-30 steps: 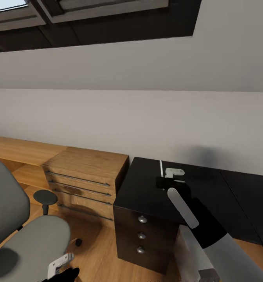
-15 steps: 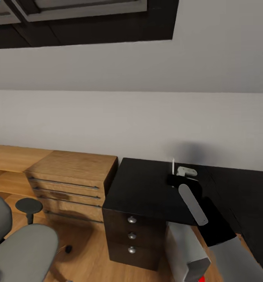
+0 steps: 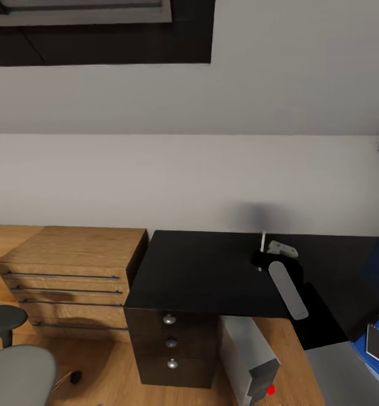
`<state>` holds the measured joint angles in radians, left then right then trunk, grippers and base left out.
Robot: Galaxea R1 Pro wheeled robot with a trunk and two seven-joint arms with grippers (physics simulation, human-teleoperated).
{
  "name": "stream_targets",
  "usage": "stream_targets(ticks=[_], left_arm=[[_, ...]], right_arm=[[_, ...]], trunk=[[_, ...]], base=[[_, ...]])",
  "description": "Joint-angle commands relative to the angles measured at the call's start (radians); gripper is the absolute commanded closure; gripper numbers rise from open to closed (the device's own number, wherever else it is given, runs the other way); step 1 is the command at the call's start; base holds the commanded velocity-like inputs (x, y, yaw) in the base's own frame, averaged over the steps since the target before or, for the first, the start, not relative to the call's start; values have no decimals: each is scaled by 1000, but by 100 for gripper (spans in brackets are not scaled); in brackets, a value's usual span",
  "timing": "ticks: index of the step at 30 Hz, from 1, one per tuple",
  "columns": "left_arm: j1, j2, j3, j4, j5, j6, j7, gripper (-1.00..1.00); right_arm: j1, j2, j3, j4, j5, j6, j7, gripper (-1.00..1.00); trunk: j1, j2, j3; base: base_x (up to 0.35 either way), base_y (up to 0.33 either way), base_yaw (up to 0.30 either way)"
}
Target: In the bedroom, organize the workspace by keeping the computer under the desk, ensuring the monitor is on the desk, placing the keyboard on the desk next to the monitor, placing the mouse on the desk next to the keyboard, moving the folder from the swivel chair onto the desk next to the mouse, stacking the notebook on top of the folder with the pen on top of the notebook, and positioning the swivel chair next to the desk.
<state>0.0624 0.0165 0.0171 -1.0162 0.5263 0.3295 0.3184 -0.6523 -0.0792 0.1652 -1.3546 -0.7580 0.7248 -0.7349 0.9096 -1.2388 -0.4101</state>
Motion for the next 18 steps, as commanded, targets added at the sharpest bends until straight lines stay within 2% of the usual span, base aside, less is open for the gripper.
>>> stream_targets(ticks=[1, 18], left_arm=[[0, 0, 0, -3, 10, 2, 7, -100], [0, 1, 0, -4, 9, 0, 4, -100]], right_arm=[[-1, -1, -5, 1, -11, 1, -11, 100], [-1, -10, -54, 73, -9, 6, -11, 100]], trunk=[[0, -1, 0], [0, -1, 14]], base=[[0, 0, -273], [0, 0, -273]])
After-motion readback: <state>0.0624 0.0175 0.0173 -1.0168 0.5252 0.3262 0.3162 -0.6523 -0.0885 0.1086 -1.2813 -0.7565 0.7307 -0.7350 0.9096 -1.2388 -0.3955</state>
